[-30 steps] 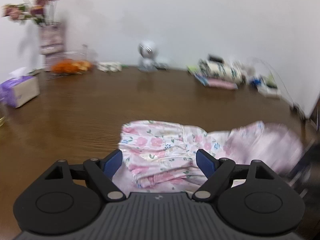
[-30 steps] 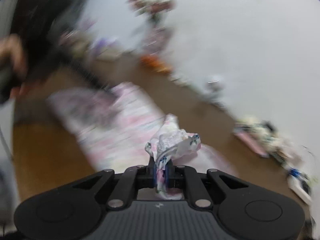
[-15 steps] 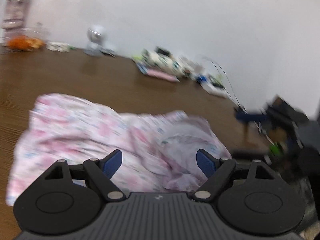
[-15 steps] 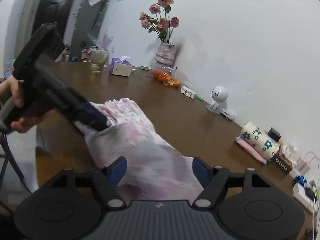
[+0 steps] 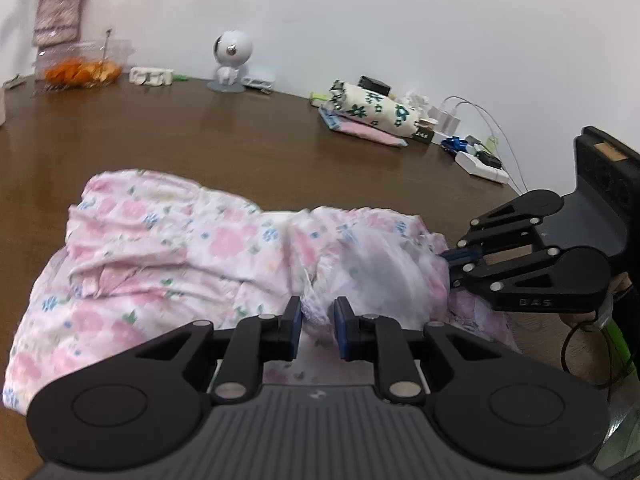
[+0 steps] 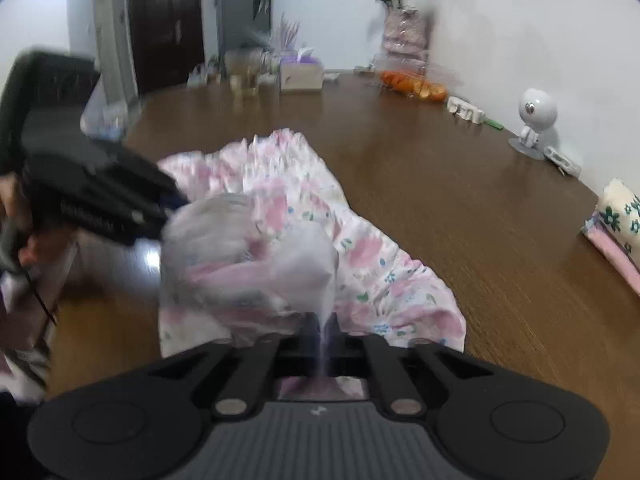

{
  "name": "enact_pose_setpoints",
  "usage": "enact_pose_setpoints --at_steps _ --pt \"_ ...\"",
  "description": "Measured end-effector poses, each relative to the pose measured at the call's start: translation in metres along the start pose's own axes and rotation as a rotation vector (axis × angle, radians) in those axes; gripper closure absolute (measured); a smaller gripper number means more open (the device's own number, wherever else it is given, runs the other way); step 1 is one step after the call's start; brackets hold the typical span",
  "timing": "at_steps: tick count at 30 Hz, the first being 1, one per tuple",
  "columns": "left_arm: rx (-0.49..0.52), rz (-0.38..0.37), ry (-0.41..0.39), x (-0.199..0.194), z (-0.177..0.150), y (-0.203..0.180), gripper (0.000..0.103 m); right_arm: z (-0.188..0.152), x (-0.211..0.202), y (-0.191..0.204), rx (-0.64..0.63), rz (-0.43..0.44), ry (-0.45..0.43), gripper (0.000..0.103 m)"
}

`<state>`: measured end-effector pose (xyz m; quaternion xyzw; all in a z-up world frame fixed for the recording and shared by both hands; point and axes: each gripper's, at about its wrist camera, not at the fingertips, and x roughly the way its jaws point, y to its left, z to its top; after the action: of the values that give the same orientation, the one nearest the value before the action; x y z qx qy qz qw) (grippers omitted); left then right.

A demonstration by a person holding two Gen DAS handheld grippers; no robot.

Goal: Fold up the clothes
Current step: 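Lay the folded end onto the dress with the right tool beside the left tool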

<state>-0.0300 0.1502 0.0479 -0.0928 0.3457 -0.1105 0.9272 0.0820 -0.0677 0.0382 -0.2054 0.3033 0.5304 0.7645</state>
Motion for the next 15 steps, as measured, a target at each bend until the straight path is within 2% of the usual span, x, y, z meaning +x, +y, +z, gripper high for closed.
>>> enact_pose_setpoints --at_steps 3,5,7,8,9,11,14,15 --pt "0.014 0.031 0.020 0.007 -0.003 0.001 0.086 -0.008 -0.021 0.002 0.052 0.122 -0.072 0.101" --pt "0.003 0.036 0.015 0.008 -0.003 0.003 0.084 -0.012 -0.023 0.001 0.079 0.101 -0.070 0.096" --pt "0.002 0.042 0.018 0.007 -0.003 0.003 0.083 -0.013 -0.027 0.000 0.052 0.043 -0.063 0.070" --pt "0.007 0.046 0.018 0.007 -0.003 0.002 0.083 -0.012 -0.031 -0.001 0.033 0.028 -0.082 0.042" --pt "0.014 0.051 0.018 0.008 -0.004 0.001 0.083 -0.011 -0.035 -0.002 0.005 0.016 -0.115 0.025" --pt "0.022 0.059 0.018 0.008 -0.005 0.000 0.082 -0.005 -0.035 -0.007 -0.062 0.019 -0.150 0.023" --pt "0.024 0.063 0.018 0.008 -0.005 -0.002 0.081 0.017 -0.006 -0.025 -0.070 0.069 -0.058 0.024" --pt "0.024 0.063 0.018 0.008 -0.005 -0.002 0.081 0.020 0.005 -0.029 -0.070 0.091 -0.017 0.027"
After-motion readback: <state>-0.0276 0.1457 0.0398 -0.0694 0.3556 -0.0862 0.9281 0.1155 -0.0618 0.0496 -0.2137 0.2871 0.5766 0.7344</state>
